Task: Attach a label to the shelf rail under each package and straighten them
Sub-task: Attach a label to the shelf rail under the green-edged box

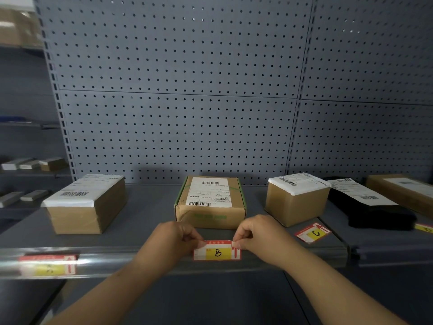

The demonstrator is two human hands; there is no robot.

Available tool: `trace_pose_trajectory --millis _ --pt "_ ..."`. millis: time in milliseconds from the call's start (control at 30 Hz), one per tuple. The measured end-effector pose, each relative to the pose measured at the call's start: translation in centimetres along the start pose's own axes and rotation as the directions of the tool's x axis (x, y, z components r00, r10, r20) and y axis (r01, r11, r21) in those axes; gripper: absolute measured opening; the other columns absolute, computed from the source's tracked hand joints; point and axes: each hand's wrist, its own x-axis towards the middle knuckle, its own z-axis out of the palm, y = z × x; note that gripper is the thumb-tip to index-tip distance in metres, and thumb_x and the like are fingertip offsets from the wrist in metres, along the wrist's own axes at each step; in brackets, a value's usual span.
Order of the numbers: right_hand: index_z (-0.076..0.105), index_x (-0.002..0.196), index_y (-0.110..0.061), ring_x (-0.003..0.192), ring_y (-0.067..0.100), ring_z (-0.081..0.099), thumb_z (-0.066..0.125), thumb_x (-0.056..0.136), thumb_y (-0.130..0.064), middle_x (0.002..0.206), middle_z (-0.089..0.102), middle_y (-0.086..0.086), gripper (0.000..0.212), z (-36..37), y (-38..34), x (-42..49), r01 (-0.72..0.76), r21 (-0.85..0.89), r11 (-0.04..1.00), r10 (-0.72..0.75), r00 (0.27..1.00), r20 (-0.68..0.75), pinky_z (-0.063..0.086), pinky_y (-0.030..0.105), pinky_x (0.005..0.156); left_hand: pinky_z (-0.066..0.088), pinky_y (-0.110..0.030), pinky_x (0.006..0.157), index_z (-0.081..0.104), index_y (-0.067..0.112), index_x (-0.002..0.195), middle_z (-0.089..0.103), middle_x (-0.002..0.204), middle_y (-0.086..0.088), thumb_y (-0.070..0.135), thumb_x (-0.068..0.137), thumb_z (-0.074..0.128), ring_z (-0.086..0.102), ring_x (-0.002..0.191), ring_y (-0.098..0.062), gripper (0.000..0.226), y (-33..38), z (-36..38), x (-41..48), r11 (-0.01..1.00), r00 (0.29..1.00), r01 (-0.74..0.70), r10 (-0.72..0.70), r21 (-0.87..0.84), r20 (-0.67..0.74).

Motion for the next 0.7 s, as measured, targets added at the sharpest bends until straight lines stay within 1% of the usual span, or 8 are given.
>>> trace_pose_trajectory --millis 67,100,233,367,467,567,633,700 --pt "0.074 0.090 -0.018 0.073 -0.002 0.057 0.069 0.085 -0.022 0.079 0.062 -0.014 0.008 -0.1 -0.1 0.1 0.004 -0.002 1.000 -0.004 1.000 0.007 0.044 0.010 0.066 0.053 -0.022 0.071 0.065 0.036 0.064 0.074 0.080 0.003 0.025 0.079 0.068 0.065 0.073 -0.007 0.018 0.2 -0.1 -0.1 1.000 1.000 -0.005 0.005 0.001 0.007" --pt "0.075 0.090 -0.017 0.072 -0.002 0.057 0.070 0.085 -0.022 0.079 0.062 -0.014 0.008 -0.1 -0.1 0.1 0.008 -0.006 1.000 -0.008 1.000 0.008 0.042 0.010 0.063 0.053 -0.024 0.073 0.065 0.036 0.065 0.074 0.081 0.003 0.025 0.079 0.068 0.066 0.075 -0.009 0.018 0.3 -0.1 -0.2 1.000 1.000 -0.008 0.008 0.006 0.011" --pt "0.075 0.090 -0.019 0.071 -0.003 0.055 0.070 0.085 -0.022 0.077 0.060 -0.017 0.008 -0.2 0.0 0.3 0.010 -0.026 1.000 -0.009 1.000 0.018 0.040 0.010 0.060 0.052 -0.023 0.072 0.064 0.037 0.064 0.074 0.081 0.002 0.024 0.079 0.068 0.066 0.075 -0.010 0.020 0.3 -0.1 -0.2 1.000 1.000 -0.019 0.019 0.012 0.009" --pt "0.075 0.090 -0.020 0.070 -0.004 0.055 0.070 0.084 -0.023 0.080 0.062 -0.014 0.009 -0.2 0.1 0.4 0.021 -0.043 0.999 -0.020 1.000 0.020 0.039 0.009 0.059 0.052 -0.023 0.071 0.064 0.036 0.062 0.074 0.079 0.003 0.024 0.079 0.068 0.066 0.074 -0.009 0.021 0.2 -0.1 -0.3 1.000 1.000 -0.007 0.007 0.007 -0.002" --pt "0.074 0.092 -0.020 0.073 -0.003 0.056 0.069 0.085 -0.024 0.084 0.065 -0.011 0.009 -0.1 0.2 0.4 0.027 -0.040 0.999 -0.026 1.000 0.017 0.040 0.010 0.061 0.052 -0.017 0.067 0.065 0.036 0.063 0.073 0.076 0.008 0.026 0.078 0.069 0.064 0.070 -0.002 0.018 0.0 -0.1 -0.3 1.000 1.000 -0.019 0.019 0.014 0.003" --pt "0.071 0.099 -0.021 0.077 -0.002 0.057 0.070 0.084 -0.025 0.085 0.063 -0.013 0.016 -0.4 0.3 0.1 0.029 -0.023 0.999 -0.028 0.999 0.015 0.042 0.010 0.066 0.052 -0.017 0.066 0.068 0.032 0.067 0.072 0.072 0.011 0.028 0.077 0.070 0.063 0.069 0.003 0.010 -0.2 -0.3 -0.4 0.999 0.999 -0.037 0.038 0.022 -0.007" --pt "0.068 0.104 -0.022 0.079 -0.002 0.057 0.070 0.084 -0.024 0.082 0.058 -0.018 0.020 -1.2 0.5 -0.4 0.023 0.005 1.000 -0.023 1.000 -0.001 0.043 0.011 0.070 0.049 -0.011 0.063 0.068 0.033 0.069 0.071 0.071 0.014 0.029 0.076 0.071 0.062 0.071 0.006 0.009 0.0 -0.6 -0.4 0.998 0.997 -0.067 0.067 0.007 -0.044" --pt "0.068 0.104 -0.022 0.078 -0.003 0.056 0.070 0.084 -0.023 0.079 0.057 -0.019 0.020 -2.5 1.1 -0.9 0.010 0.034 0.999 -0.009 0.999 -0.033 0.043 0.011 0.069 0.044 -0.004 0.061 0.066 0.037 0.072 0.069 0.072 0.018 0.029 0.077 0.070 0.058 0.076 0.012 0.010 0.5 -0.9 -0.5 0.994 0.990 -0.112 0.112 0.002 -0.089"
